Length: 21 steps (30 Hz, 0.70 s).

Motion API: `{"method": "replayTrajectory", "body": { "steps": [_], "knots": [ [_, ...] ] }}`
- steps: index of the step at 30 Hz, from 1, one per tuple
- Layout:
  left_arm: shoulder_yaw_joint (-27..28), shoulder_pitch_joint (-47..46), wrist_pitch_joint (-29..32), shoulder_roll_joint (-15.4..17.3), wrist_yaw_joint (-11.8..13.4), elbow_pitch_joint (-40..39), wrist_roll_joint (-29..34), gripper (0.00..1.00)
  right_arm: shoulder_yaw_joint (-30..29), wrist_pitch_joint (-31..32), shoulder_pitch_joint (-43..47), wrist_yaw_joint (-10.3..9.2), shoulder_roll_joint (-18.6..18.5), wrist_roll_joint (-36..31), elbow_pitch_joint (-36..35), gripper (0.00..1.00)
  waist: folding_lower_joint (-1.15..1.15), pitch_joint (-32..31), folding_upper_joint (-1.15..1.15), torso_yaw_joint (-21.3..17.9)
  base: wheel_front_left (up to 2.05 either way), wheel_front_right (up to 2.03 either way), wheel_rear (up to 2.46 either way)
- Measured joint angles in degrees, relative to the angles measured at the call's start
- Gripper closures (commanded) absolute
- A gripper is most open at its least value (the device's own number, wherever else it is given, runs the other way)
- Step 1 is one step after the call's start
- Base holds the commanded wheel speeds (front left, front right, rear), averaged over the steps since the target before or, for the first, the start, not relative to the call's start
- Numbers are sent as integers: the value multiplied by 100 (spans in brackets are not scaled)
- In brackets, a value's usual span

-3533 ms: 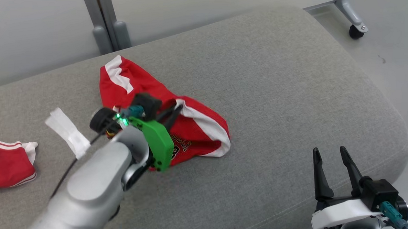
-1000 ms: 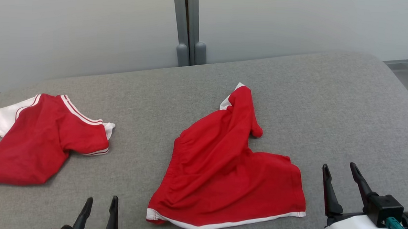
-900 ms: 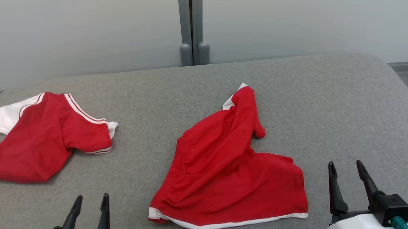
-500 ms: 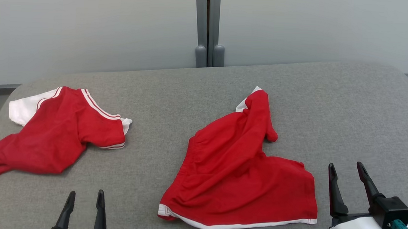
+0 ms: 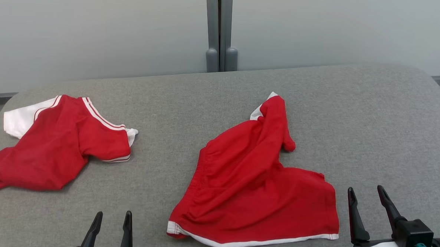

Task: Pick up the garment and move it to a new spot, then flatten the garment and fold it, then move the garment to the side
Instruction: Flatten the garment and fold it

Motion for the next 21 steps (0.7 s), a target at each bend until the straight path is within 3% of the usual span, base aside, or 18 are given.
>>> {"method": "replayTrajectory", "body": {
  "steps": [7, 11, 21],
  "knots": [
    [-190, 1, 1, 15, -1, 320, 111, 0, 97, 0, -66, 0, 0, 149, 223, 0, 0, 17, 0, -9, 0, 0, 0],
    [-405, -7, 0, 135, -1, 644, 110, 0, 197, 32, -133, 0, -1, -13, 846, 0, 0, 27, 0, -5, 0, 0, 0],
    [-1600, -600, 523, 514, -8, 1165, -359, 0, 390, 1551, -495, 1, 0, -286, 1795, 0, 0, 266, 0, 14, 0, 0, 0]
  ]
}}
